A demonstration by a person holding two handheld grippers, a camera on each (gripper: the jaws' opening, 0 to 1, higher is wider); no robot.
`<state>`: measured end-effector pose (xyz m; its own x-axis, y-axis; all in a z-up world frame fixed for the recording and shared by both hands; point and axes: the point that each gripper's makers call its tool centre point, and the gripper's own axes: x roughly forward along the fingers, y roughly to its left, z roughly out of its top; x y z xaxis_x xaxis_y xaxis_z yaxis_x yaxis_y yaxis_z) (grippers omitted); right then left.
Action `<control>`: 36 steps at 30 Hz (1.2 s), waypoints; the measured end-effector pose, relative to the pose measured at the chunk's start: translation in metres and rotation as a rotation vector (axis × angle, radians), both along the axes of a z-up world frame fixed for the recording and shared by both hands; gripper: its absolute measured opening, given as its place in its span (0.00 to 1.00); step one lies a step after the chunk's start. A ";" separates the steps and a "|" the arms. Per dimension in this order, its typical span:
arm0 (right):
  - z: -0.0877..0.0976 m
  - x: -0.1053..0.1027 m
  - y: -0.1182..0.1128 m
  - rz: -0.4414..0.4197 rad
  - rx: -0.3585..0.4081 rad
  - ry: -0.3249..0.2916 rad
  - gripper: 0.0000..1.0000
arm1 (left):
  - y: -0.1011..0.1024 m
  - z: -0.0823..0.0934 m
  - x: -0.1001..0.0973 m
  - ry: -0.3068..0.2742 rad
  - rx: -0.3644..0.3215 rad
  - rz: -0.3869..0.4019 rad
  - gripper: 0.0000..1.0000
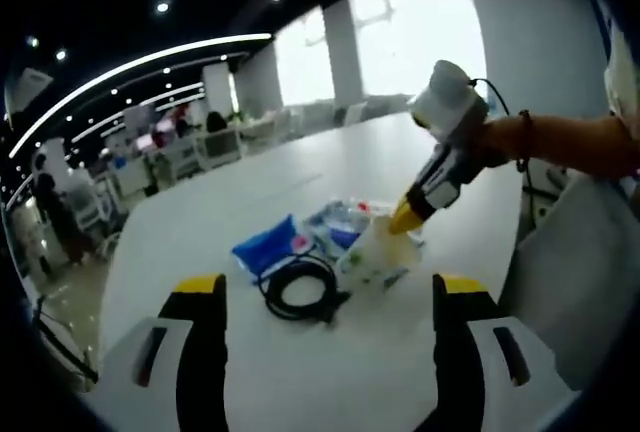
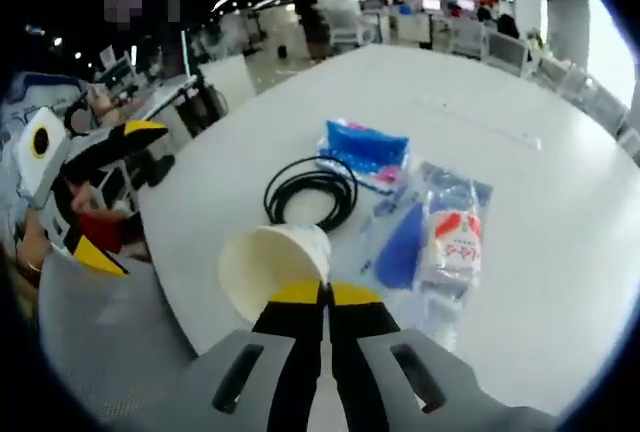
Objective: Arrange the tabletop items into an orderly group along one side of the table until the central work area is clear of visible clutter.
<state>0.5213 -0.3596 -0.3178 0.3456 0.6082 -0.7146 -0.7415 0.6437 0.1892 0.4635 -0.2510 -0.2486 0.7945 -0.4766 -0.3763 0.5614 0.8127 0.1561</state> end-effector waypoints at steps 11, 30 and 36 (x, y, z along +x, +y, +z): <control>0.008 -0.028 0.006 0.021 0.048 0.130 0.01 | -0.015 -0.001 -0.007 -0.008 0.035 -0.084 0.80; 0.032 -0.057 0.025 0.081 0.127 0.250 0.01 | -0.041 -0.009 -0.023 -0.030 0.147 -0.238 0.73; 0.038 -0.066 0.029 0.120 0.117 0.252 0.01 | -0.045 -0.011 -0.025 -0.032 0.165 -0.265 0.70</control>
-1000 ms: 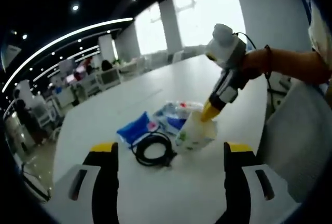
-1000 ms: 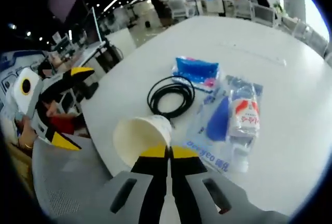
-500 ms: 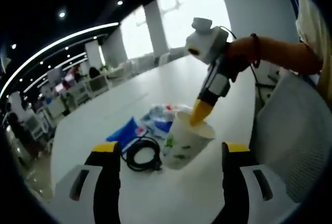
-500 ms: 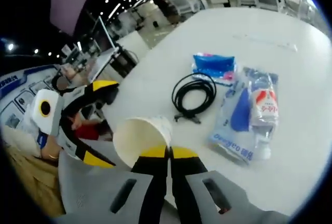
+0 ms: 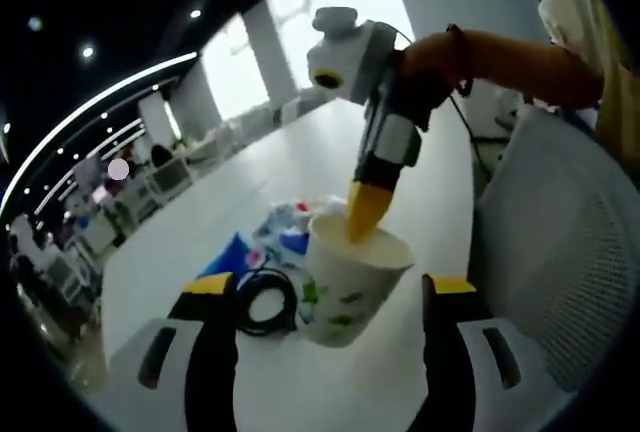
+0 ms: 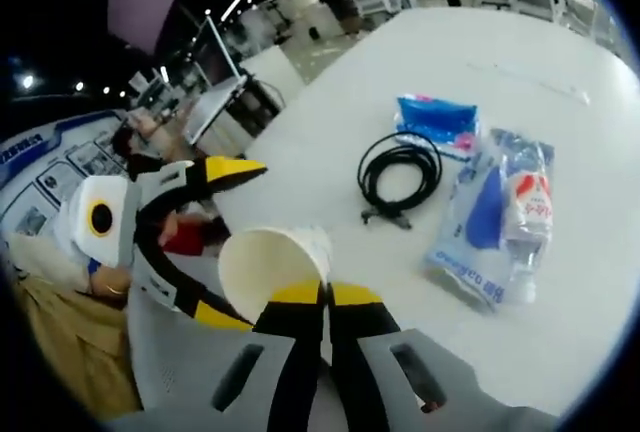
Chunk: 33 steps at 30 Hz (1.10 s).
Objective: Arrange the tabletop items into an orderly group along one side of the table until the central work area is clear of visible clutter.
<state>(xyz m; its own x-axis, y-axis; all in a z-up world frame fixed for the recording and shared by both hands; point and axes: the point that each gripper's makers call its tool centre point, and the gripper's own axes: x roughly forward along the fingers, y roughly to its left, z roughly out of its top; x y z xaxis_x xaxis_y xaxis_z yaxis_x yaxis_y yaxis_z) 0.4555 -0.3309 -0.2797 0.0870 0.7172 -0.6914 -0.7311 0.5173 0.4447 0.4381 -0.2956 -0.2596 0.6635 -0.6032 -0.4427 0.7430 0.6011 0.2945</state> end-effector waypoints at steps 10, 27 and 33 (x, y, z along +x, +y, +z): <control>0.004 -0.005 0.003 0.042 -0.030 -0.025 0.01 | -0.004 -0.003 -0.005 0.009 0.015 -0.034 0.59; 0.003 -0.015 0.004 0.099 -0.097 -0.051 0.01 | -0.013 -0.014 -0.020 0.025 0.092 -0.129 0.40; 0.001 -0.016 0.002 0.101 -0.113 -0.045 0.01 | -0.014 -0.015 -0.022 0.022 0.111 -0.138 0.39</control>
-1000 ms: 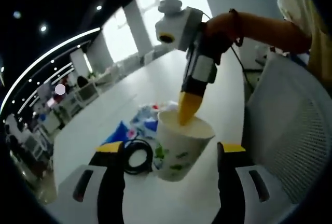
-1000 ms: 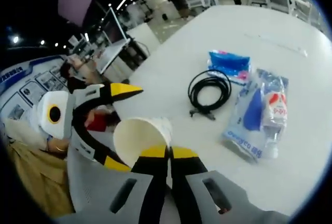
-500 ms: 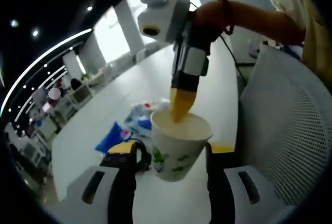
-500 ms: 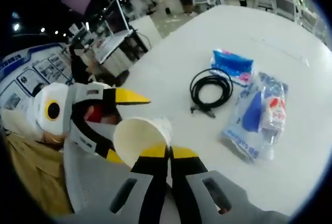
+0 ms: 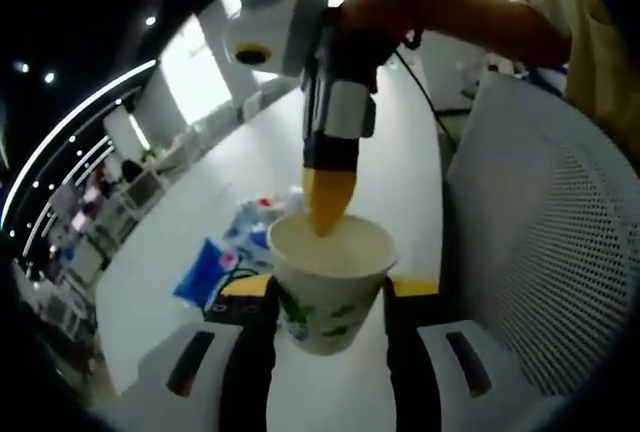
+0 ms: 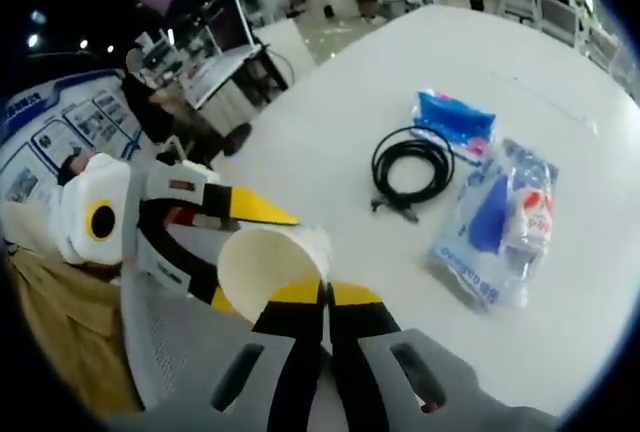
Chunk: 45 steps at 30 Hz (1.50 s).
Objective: Arrange the tabletop items into an orderly group along one side of the table until the central work area is clear of visible clutter.
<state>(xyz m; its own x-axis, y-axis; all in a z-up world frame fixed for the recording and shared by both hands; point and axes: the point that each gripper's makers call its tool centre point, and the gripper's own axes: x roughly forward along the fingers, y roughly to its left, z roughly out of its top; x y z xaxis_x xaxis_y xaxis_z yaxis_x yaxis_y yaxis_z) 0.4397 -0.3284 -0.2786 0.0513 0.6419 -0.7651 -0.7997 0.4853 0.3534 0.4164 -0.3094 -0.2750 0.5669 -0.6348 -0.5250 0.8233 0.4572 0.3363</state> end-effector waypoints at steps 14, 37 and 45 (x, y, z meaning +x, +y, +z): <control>0.005 0.003 0.002 0.036 0.008 -0.086 0.02 | 0.001 0.003 0.001 0.020 -0.036 0.018 0.38; 0.033 0.023 0.021 0.014 0.180 -0.235 0.29 | 0.002 0.016 0.006 0.049 -0.168 0.070 0.38; 0.033 0.031 0.016 -0.021 0.178 -0.273 0.51 | 0.003 0.013 0.006 0.056 -0.158 0.077 0.38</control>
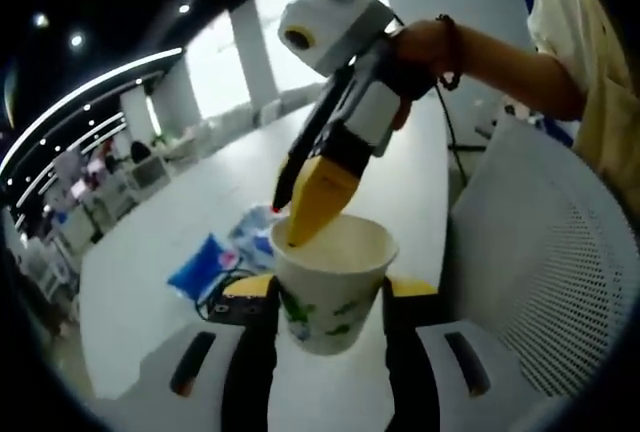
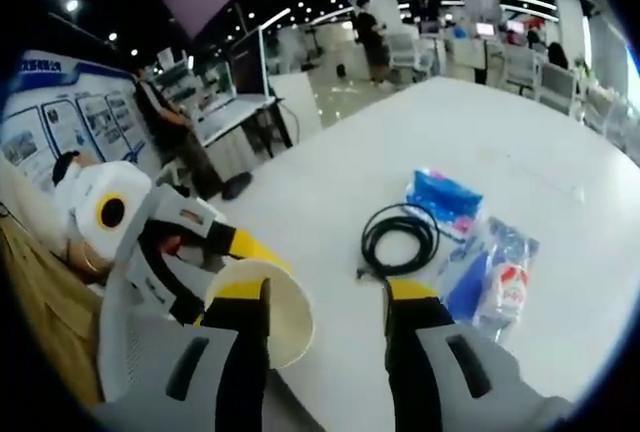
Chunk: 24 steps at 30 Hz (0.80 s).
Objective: Arrange the tabletop items into an orderly group along one side of the table until the central work area is clear of visible clutter.
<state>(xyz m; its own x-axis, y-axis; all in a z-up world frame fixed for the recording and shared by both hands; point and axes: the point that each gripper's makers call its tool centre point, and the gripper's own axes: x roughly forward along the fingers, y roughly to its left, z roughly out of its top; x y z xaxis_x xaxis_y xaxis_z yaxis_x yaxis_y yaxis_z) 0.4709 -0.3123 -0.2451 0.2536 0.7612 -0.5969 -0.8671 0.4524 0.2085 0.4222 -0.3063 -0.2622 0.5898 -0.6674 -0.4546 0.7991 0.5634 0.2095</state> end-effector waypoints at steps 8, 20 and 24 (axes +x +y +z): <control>-0.001 0.005 -0.006 -0.030 -0.004 -0.026 0.63 | 0.003 -0.003 0.001 0.023 -0.003 0.018 0.38; -0.001 0.015 -0.012 -0.079 0.011 -0.058 0.83 | 0.017 -0.006 0.006 0.046 -0.007 0.082 0.38; -0.002 0.016 -0.014 -0.094 0.012 -0.054 0.87 | 0.019 -0.006 0.007 0.043 -0.007 0.092 0.38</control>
<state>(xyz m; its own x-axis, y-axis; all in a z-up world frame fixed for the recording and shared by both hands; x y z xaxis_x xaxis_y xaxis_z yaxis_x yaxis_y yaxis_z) 0.4874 -0.3264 -0.2474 0.3560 0.7394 -0.5715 -0.8311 0.5301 0.1682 0.4293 -0.2875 -0.2678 0.6287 -0.6146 -0.4764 0.7521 0.6364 0.1716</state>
